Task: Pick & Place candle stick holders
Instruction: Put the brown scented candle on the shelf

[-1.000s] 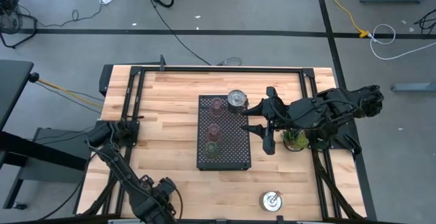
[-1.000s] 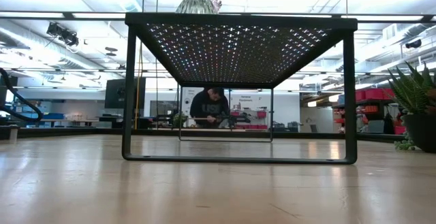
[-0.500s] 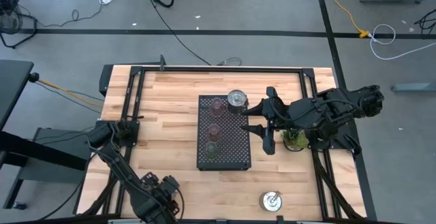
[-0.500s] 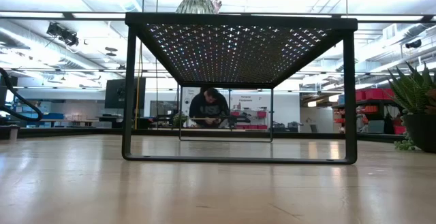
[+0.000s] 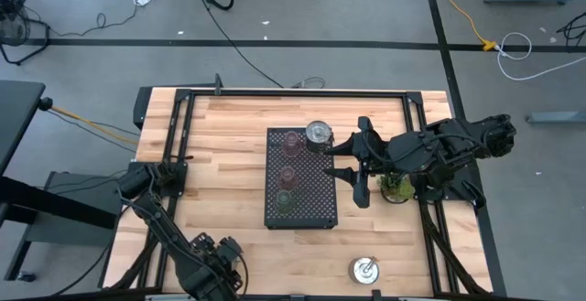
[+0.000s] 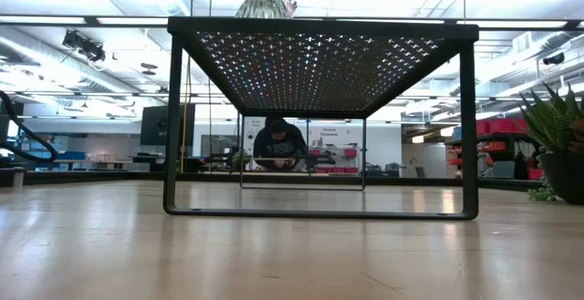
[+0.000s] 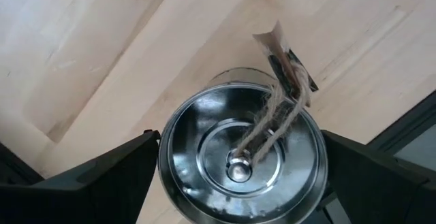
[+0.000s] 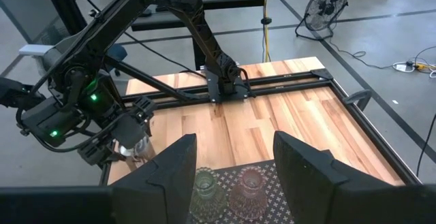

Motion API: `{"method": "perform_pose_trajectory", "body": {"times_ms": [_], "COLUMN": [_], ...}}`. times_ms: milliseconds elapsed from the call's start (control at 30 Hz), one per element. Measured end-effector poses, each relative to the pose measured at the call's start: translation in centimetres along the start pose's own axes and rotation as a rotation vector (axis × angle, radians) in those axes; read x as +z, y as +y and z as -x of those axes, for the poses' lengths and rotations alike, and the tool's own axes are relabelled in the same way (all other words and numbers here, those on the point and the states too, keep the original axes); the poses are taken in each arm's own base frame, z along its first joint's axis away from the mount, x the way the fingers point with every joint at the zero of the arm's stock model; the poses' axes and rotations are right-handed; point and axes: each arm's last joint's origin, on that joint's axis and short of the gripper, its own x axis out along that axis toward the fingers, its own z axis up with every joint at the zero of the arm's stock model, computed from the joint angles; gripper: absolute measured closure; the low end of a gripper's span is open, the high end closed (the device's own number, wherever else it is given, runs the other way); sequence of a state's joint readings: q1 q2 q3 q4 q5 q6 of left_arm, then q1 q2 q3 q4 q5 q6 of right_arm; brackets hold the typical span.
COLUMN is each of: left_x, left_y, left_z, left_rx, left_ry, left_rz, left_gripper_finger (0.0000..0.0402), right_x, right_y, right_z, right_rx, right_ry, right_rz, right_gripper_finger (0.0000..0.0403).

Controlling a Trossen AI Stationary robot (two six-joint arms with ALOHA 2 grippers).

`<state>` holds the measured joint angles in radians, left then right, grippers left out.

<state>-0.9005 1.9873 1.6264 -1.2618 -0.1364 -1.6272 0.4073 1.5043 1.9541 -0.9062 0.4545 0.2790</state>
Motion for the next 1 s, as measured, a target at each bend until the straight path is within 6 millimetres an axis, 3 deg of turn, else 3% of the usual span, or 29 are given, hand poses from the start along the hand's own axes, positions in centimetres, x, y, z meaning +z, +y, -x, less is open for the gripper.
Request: {"method": "perform_pose_trajectory", "body": {"times_ms": [567,1000], "left_x": [-0.02,0.23], "left_y": [-0.67,-0.68], "left_z": [0.11,0.09], "left_rx": [-0.073,-0.075], "left_ry": [0.134,0.122], "left_rz": [-0.051,-0.073], "left_gripper_finger": [0.0003,0.0003], "right_x": [0.0,0.0], "right_y": [0.01,0.0], "right_z": [0.0,0.0], "right_rx": [0.0,0.0], "right_ry": [0.0,0.0], "right_rz": [0.0,0.0], "right_gripper_finger": [0.0206,0.0206]}}
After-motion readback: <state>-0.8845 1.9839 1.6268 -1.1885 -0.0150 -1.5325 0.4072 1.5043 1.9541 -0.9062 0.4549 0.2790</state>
